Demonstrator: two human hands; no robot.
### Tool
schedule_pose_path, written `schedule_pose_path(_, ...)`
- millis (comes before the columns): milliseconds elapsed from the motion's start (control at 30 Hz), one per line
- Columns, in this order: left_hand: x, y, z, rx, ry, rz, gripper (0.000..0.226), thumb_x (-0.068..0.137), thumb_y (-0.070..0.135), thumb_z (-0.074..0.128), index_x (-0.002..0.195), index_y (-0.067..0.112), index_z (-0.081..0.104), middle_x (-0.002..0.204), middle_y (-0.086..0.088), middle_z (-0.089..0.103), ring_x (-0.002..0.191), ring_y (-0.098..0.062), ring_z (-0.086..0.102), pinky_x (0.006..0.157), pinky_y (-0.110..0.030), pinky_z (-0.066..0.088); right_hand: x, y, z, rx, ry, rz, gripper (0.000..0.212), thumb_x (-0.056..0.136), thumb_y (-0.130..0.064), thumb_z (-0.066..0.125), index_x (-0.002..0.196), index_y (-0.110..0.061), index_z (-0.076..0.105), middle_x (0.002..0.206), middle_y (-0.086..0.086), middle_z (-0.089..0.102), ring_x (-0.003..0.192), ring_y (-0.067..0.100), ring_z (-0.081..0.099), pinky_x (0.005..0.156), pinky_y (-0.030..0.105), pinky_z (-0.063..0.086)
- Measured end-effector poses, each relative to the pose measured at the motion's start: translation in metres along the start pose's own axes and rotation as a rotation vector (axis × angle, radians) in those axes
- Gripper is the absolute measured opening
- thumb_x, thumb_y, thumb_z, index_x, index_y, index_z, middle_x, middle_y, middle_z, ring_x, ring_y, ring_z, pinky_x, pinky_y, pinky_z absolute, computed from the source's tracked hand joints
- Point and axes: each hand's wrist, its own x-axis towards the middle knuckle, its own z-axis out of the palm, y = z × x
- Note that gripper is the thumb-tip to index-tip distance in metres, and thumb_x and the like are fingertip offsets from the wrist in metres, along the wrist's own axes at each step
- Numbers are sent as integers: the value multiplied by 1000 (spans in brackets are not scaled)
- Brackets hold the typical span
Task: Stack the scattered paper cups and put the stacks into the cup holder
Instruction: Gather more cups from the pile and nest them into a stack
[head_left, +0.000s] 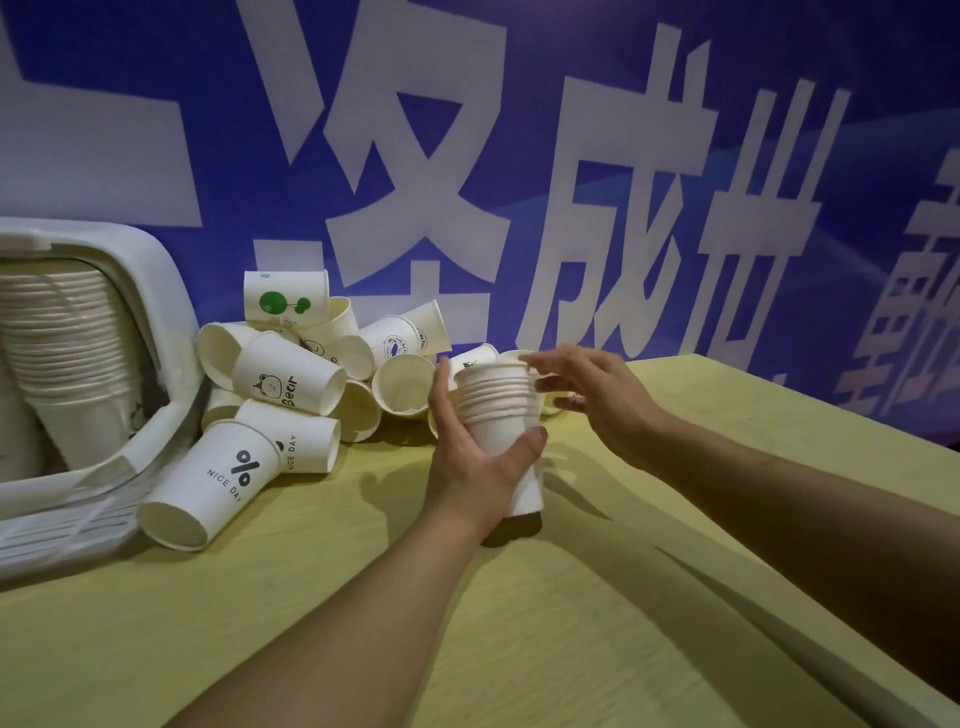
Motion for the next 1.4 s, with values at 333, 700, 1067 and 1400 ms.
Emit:
schedule_pose_path(333, 3, 1, -3, -71, 226, -25, 89, 80, 33, 81, 146, 48, 23, 135, 5, 46, 99, -13, 55, 65, -18, 41, 41, 64, -9, -411, 322, 110, 70, 81, -36, 79, 140, -37, 42, 147, 0, 42, 129, 23, 46, 106, 48, 46)
schedule_pose_path(700, 4, 1, -2, -52, 187, -25, 93, 83, 34, 79, 150, 49, 16, 134, 8, 41, 95, -5, 53, 64, -17, 42, 61, 79, 9, -787, 250, 7, 78, 78, -53, 75, 144, -39, 37, 149, -4, 43, 141, 25, 27, 116, 53, 20)
schedule_pose_path(1067, 3, 0, -2, -51, 162, -8, 96, 81, 35, 80, 150, 54, 15, 133, 12, 42, 95, -1, 54, 67, -20, 45, 56, 52, 10, -344, 375, -190, 79, 79, -24, 82, 143, -28, 36, 139, -1, 48, 118, 16, 50, 98, 35, 52)
schedule_pose_path(1400, -7, 7, 4, 205, -3, 90, 108, 81, 44, 79, 135, 75, -9, 153, 9, 35, 111, -12, 52, 81, -31, 51, 17, -30, 0, -38, 199, -163, 57, 87, -32, 72, 133, -29, 38, 122, -6, 53, 102, 10, 60, 67, 18, 56)
